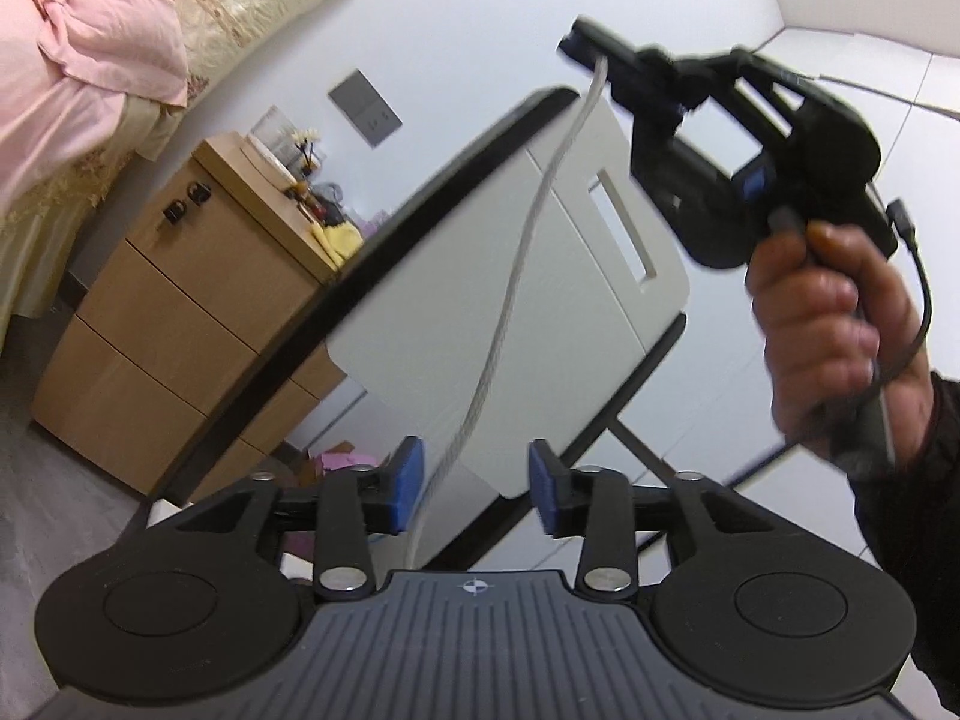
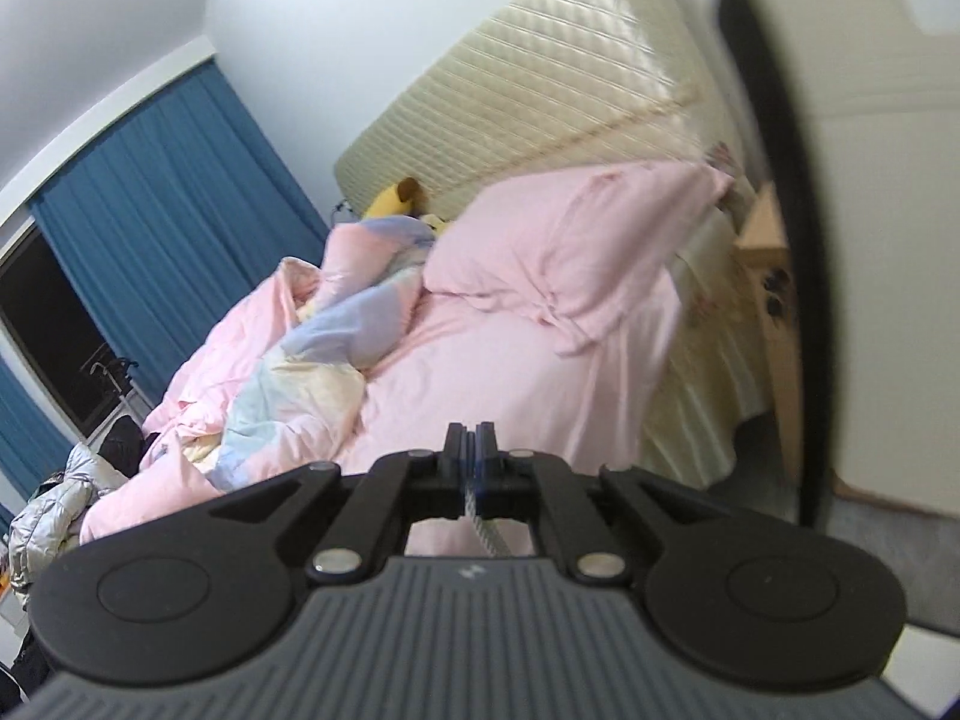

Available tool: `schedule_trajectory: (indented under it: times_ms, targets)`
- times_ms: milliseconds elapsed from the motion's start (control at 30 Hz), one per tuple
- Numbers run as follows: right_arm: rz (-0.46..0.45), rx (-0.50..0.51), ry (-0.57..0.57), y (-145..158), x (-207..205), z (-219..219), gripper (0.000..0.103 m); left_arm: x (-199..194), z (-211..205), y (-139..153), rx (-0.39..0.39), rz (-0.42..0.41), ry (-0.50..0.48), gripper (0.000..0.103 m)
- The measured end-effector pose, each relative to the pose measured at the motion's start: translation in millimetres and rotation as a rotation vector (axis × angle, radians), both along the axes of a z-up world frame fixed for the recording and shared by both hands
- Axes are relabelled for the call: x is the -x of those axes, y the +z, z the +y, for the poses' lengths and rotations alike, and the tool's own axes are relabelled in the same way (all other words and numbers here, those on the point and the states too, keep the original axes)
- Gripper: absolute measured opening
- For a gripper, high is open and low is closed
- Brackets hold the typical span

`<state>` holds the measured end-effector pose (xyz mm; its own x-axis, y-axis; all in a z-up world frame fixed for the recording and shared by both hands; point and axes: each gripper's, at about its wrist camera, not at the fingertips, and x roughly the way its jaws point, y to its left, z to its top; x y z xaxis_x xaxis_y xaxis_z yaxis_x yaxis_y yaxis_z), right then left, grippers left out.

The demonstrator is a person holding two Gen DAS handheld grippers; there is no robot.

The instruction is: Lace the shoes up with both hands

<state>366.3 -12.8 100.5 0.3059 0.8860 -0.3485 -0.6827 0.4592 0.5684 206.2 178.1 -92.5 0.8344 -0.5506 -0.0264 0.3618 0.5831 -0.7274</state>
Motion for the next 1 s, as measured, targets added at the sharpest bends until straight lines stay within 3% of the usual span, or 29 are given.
schedule_trajectory:
  times_ms: [233,367,667,733,1000]
  targets:
    - [-0.121,-0.056,0.018,57.4,0.7,35.3,0.003,6.8,16.8,2.2,0.026,-0.018,0.051,0.054]
    - [-0.155,-0.051,-0.015,60.8,1.8,32.1,0.003,8.6,22.2,3.5,0.018,-0.016,0.075,0.062]
    - [-0.057,0.115,-0.183,-29.0,-14.8,-19.4,0.003,14.4,17.1,6.9,-0.087,-0.022,0.109,0.076]
    - [-0.021,0.136,-0.216,-66.3,-11.8,-41.4,0.003,14.6,12.3,6.9,-0.129,-0.021,0.106,0.077]
    - [0.084,0.124,-0.3,-128.8,7.1,-99.9,0.003,17.5,-15.3,5.8,-0.313,-0.033,0.065,0.078]
